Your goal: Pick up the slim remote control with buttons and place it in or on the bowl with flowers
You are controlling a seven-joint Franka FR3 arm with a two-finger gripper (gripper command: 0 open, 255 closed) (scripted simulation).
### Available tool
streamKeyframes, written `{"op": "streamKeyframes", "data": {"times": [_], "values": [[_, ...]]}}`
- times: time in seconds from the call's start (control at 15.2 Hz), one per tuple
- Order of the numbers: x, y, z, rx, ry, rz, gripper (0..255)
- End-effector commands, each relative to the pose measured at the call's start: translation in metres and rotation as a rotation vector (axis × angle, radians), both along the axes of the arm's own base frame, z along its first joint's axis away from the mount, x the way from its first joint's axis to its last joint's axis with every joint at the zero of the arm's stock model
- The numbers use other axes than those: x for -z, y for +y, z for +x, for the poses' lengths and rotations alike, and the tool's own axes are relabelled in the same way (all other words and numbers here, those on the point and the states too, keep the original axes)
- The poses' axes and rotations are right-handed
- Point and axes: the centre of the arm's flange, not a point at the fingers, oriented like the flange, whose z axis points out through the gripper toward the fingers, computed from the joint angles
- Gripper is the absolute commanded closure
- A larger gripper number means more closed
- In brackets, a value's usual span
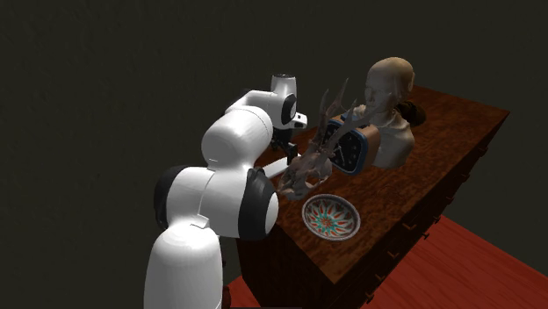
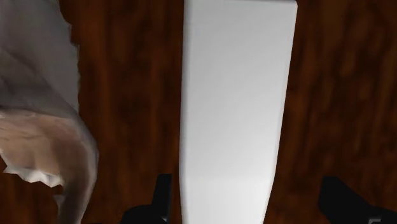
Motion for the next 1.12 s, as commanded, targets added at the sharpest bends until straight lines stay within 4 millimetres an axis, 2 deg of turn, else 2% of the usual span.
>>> {"op": "streamKeyframes", "data": {"times": [0.0,0.59,0.66,1.06], "values": [[0.0239,-0.0054,-0.0014,0.009,0.025,0.004,0],[0.0269,-0.0054,-0.0015,0.009,0.025,0.004,0],[0.0268,-0.0054,-0.0014,0.009,0.025,0.004,255],[0.0266,-0.0054,-0.0016,0.009,0.025,0.004,255]]}}
